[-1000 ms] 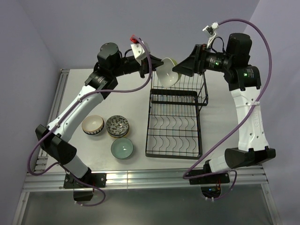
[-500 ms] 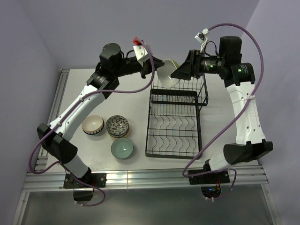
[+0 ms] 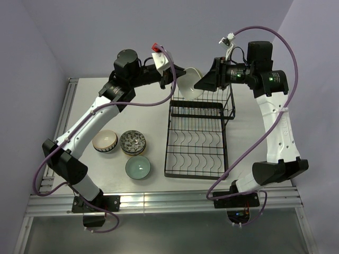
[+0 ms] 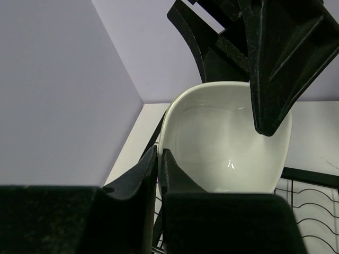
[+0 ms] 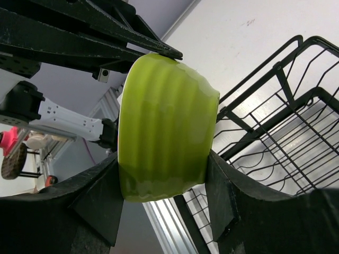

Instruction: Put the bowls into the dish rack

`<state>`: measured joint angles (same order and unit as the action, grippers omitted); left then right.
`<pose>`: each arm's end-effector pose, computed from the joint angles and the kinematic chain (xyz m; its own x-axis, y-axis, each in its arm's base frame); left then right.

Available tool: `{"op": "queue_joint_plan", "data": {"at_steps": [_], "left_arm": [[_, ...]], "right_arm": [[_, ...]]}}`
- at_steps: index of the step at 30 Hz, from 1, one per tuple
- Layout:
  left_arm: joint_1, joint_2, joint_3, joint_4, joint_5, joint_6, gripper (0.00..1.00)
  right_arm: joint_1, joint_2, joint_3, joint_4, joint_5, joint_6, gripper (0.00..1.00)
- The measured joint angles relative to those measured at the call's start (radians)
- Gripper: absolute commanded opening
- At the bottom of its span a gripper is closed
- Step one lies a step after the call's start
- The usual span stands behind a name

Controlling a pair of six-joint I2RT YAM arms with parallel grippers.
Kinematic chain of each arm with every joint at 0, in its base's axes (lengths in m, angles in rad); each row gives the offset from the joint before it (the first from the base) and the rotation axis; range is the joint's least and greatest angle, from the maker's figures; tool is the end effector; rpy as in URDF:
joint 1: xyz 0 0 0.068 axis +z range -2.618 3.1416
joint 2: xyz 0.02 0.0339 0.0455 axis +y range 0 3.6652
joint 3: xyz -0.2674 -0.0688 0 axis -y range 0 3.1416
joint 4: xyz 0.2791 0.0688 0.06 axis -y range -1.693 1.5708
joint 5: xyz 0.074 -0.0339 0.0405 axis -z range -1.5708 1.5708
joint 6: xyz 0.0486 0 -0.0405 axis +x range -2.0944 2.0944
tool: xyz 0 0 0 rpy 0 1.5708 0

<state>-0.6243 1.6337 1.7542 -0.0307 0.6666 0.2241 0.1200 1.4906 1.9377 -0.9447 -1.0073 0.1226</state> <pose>0.3219 -0.2690 0.4835 0.2841 0.0106 -0.9587 0.9189 0.2824 0.2754 0.3050 0.0782 0.5071 -0.5683 -0.0027 -0.8228 -0.7375 0.4450 0.5080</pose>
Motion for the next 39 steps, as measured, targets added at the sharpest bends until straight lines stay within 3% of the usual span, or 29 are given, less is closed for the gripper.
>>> {"op": "queue_joint_plan", "data": {"at_steps": [13,14,17,27,39], "left_arm": [[-0.008,0.000,-0.022,0.019,-0.021,-0.002,0.59],[-0.008,0.000,-0.023,0.019,-0.025,-0.004,0.72],[-0.002,0.000,-0.023,0.023,-0.029,-0.031,0.84],[0.133,-0.026,-0.046,0.017,0.031,-0.246,0.89],[0.173,-0.285,-0.266,0.011,0.044,-0.299,0.88]], "right_arm": [[0.000,0.048,0.051,-0.043,0.067,-0.093,0.00],[0.000,0.056,0.061,-0.053,0.079,-0.112,0.00],[-0.001,0.084,0.111,-0.088,0.116,-0.185,0.00],[0.002,0.150,0.240,-0.244,0.243,-0.599,0.00],[0.152,0.188,0.192,-0.269,0.416,-0.887,0.00]]}}
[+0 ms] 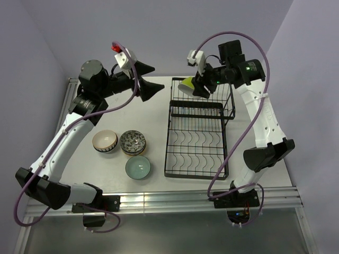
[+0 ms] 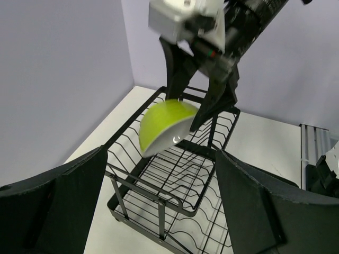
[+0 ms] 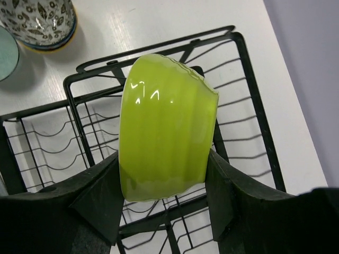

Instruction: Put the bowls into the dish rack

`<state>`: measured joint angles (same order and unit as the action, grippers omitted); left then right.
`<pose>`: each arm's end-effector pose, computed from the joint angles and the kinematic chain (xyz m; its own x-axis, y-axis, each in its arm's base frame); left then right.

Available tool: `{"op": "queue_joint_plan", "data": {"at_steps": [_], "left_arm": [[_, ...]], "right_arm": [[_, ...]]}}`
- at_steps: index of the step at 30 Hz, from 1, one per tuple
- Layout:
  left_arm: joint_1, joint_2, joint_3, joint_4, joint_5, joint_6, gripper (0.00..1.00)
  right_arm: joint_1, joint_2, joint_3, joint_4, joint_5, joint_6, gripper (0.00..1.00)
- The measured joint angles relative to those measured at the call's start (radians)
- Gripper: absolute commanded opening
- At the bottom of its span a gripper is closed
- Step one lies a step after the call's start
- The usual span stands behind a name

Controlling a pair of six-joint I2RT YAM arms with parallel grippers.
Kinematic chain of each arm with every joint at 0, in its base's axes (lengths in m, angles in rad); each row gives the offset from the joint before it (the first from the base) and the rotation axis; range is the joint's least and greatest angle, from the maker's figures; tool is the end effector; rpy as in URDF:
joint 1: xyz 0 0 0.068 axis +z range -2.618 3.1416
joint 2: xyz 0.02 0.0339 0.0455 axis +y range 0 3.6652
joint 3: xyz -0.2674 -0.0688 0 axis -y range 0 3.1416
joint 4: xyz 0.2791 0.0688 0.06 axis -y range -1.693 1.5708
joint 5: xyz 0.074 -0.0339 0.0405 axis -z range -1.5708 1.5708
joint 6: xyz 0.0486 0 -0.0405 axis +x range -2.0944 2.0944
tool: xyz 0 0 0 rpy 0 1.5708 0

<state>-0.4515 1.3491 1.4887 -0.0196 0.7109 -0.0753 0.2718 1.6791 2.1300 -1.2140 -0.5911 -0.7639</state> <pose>0.2914 -0.1766 0.4859 0.0387 -0.0821 -0.9959 0.9191 0.3941 0.0032 0.3362 0.1218 0.4759 -0.0582 -0.6125 -0.7883 -0.9017 0.3712 -0.2218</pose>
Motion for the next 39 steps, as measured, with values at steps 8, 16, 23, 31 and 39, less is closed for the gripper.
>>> {"op": "queue_joint_plan", "data": {"at_steps": [8,16,23,31,39], "left_arm": [[0.013,-0.057,-0.076,0.008,0.000,-0.019,0.88],[0.013,-0.058,-0.104,0.008,0.000,-0.019,0.88],[0.013,-0.058,-0.109,0.011,0.001,-0.019,0.88],[0.013,-0.059,-0.122,0.015,0.001,-0.015,0.88],[0.013,-0.064,-0.127,0.011,0.001,0.000,0.88]], "right_arm": [[0.082,0.059,-0.009,-0.006,0.102,-0.092,0.00],[0.117,0.067,-0.058,-0.001,0.185,-0.178,0.00],[0.138,0.066,-0.119,0.026,0.213,-0.209,0.00],[0.150,0.064,-0.127,0.047,0.260,-0.227,0.34],[0.183,0.070,-0.111,0.024,0.289,-0.231,0.61]]}}
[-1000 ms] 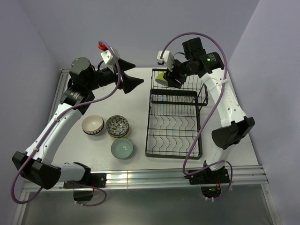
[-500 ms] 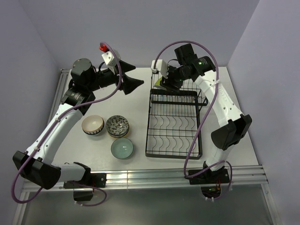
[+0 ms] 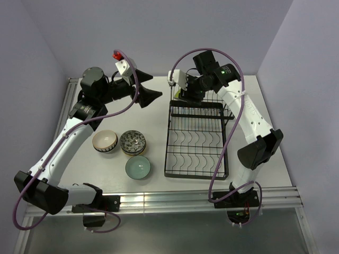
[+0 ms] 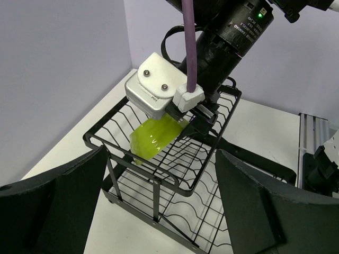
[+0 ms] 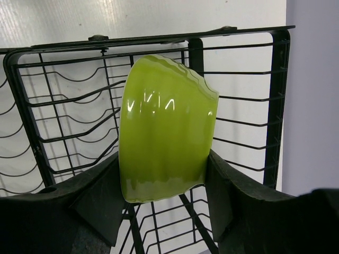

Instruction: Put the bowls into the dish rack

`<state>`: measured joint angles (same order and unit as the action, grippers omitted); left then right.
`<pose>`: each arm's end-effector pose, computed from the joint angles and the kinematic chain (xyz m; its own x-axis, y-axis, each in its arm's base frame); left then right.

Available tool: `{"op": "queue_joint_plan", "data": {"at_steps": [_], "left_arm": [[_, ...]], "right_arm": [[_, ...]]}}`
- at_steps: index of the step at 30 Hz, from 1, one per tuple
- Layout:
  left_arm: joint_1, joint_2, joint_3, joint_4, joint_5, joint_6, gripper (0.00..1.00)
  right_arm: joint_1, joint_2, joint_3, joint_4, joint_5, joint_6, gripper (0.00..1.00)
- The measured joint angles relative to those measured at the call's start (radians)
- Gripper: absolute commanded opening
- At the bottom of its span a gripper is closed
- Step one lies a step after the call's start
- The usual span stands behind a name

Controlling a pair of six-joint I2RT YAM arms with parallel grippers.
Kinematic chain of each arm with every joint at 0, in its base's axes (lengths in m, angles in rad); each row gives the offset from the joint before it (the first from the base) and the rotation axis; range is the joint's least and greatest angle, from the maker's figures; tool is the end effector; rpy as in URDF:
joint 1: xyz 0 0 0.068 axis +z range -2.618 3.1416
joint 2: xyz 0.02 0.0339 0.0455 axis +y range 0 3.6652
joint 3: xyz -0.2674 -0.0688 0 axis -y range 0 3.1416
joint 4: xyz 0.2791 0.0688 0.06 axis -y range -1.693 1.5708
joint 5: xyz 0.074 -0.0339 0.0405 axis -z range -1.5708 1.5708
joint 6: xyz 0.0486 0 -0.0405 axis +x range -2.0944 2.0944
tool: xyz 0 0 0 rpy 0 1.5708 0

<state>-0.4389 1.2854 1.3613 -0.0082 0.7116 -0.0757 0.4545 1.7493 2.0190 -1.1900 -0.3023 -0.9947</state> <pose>0.2843 -0.1685 0.4586 -0.0079 -0.0596 -0.9982 0.9136 0.4053 -0.0314 0.3471 0.1857 0.4130 0.0978 -0.8432 -0.5286 -0.9161 0.1312 -0.3788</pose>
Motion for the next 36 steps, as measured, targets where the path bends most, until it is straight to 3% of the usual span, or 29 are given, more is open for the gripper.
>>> {"op": "queue_joint_plan", "data": {"at_steps": [7,15,30,36], "left_arm": [[0.001,-0.018,-0.027,-0.004,-0.001,0.012,0.89],[0.002,-0.023,-0.045,-0.004,-0.002,0.012,0.90],[0.024,-0.062,-0.103,-0.105,0.011,0.051,0.90],[0.084,-0.096,-0.183,-0.246,0.083,0.154,0.88]], "right_arm": [[0.015,0.000,0.000,-0.001,0.025,0.004,0.77],[0.023,0.000,0.024,-0.035,0.031,0.015,0.86],[0.052,-0.031,0.032,-0.062,0.032,0.025,0.88],[0.087,-0.121,-0.037,-0.092,-0.005,0.057,0.89]]}}
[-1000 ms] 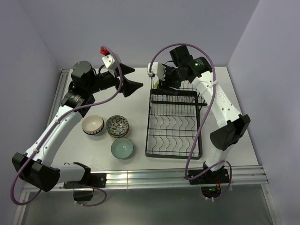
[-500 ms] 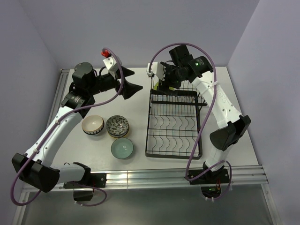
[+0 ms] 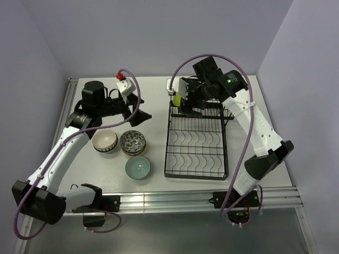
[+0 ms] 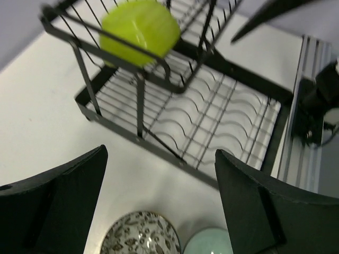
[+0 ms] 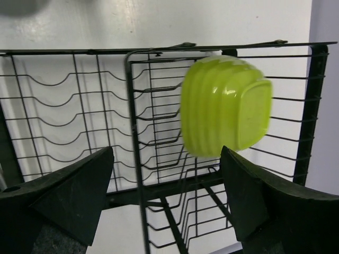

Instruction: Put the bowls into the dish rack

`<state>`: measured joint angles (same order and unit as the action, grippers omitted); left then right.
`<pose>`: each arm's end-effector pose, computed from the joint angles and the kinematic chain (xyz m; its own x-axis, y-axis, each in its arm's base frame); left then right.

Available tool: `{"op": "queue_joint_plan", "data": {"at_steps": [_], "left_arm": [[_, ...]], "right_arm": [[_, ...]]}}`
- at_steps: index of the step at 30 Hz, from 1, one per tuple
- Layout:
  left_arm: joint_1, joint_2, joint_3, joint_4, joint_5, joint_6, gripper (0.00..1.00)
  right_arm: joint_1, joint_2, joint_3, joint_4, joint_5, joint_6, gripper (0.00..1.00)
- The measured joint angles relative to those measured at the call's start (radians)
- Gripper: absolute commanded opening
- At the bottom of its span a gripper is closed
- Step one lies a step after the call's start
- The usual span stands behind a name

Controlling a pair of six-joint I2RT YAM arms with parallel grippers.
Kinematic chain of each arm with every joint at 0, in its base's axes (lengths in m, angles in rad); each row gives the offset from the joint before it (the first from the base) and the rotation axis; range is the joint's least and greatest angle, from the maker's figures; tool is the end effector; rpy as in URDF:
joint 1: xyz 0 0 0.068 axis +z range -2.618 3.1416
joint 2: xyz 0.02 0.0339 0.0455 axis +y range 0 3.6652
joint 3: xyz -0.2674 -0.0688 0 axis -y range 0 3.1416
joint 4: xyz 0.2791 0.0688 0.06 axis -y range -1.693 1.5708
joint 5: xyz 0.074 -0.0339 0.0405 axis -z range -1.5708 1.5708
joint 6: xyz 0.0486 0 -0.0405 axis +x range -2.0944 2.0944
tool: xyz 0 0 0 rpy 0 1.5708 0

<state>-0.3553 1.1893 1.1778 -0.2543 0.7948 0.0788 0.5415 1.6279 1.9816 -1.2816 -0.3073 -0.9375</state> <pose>0.2734 -0.1384 0.3901 -0.1755 0.1239 -0.9766 0.9059 0.4086 -0.1109 0.2910 0.1922 0.4371 0.1154 -0.8272 -0.5499 -0.9356 0.0955 -0.3400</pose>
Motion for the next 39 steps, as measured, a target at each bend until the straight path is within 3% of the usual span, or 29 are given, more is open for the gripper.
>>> {"op": "queue_joint_plan", "data": {"at_steps": [10,18,24,30,39], "left_arm": [[0.005,-0.102,-0.109,-0.486,0.029,0.512,0.84],[0.005,-0.120,-0.214,-0.709,-0.048,0.794,0.81],[-0.079,-0.086,-0.229,-0.739,-0.095,0.991,0.80],[-0.209,0.087,-0.193,-0.742,-0.159,1.172,0.78],[-0.264,0.318,-0.079,-0.734,-0.234,1.354,0.75]], "right_arm": [[0.008,-0.166,-0.094,0.036,-0.050,0.149,0.89],[-0.088,-0.256,-0.165,0.060,-0.189,0.288,0.89],[-0.274,-0.232,-0.164,0.048,-0.383,0.386,0.95],[-0.413,-0.212,-0.164,0.015,-0.539,0.465,0.98],[-0.499,-0.212,-0.150,-0.023,-0.639,0.518,0.99]]}}
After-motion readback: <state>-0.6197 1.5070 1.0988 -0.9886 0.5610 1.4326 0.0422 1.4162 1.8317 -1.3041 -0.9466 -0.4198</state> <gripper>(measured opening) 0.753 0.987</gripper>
